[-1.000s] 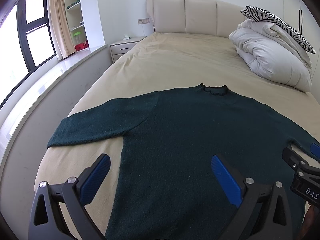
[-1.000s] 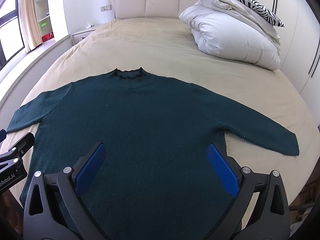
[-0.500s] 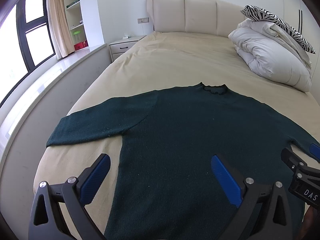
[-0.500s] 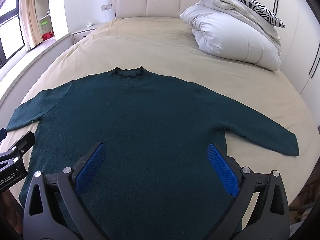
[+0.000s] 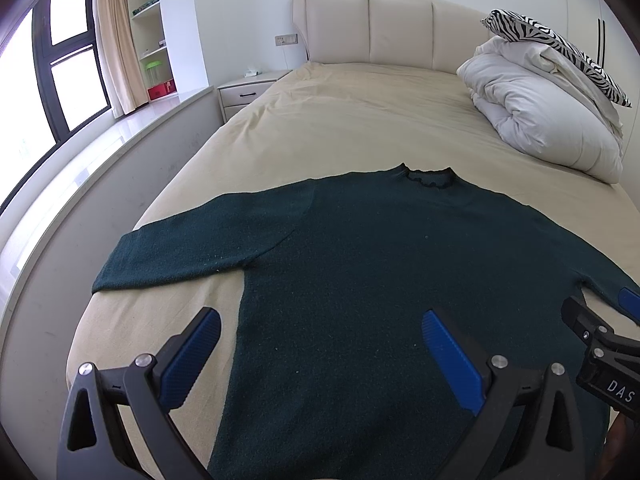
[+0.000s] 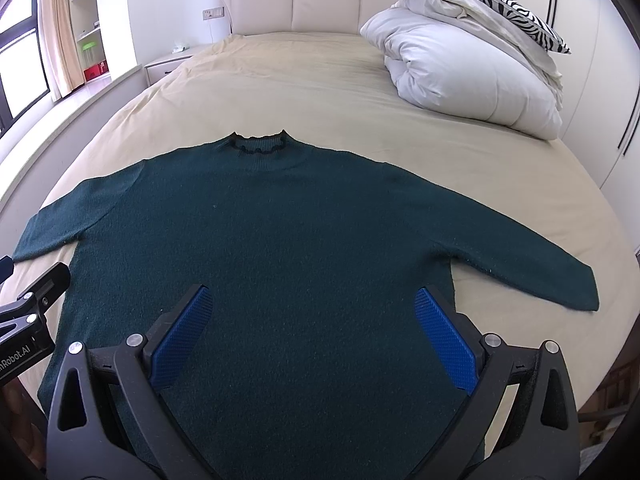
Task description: Fold small clothes
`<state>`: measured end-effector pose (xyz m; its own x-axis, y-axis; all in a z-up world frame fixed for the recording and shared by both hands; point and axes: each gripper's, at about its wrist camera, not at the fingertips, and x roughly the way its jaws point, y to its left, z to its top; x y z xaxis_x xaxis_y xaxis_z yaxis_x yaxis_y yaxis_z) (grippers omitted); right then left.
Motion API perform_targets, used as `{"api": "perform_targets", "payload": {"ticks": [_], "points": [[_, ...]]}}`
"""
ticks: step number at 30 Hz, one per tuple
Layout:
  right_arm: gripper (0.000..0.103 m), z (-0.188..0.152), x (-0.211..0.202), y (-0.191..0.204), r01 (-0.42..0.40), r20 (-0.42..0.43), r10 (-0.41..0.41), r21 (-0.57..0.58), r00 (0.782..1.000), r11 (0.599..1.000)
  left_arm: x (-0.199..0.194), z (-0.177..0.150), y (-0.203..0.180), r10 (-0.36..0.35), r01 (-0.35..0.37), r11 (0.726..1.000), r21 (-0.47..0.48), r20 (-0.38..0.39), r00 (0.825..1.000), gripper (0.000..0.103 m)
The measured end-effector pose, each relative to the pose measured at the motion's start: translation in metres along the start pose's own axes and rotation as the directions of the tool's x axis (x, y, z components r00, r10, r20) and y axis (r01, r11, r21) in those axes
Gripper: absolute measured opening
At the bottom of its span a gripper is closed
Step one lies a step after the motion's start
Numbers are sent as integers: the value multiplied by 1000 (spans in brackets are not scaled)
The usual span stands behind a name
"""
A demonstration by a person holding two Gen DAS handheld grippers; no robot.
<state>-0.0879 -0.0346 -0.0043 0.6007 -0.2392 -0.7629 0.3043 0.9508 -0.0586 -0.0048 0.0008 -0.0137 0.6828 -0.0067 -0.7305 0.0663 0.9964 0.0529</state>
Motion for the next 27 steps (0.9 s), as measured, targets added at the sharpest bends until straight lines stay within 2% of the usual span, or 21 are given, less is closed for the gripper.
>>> {"api": "perform_targets", "payload": {"ticks": [27], "points": [[103, -1, 10, -1, -5, -22, 5, 3, 1000, 1000, 7, -11, -2, 1, -1, 1000, -7, -8, 1000, 103]]}}
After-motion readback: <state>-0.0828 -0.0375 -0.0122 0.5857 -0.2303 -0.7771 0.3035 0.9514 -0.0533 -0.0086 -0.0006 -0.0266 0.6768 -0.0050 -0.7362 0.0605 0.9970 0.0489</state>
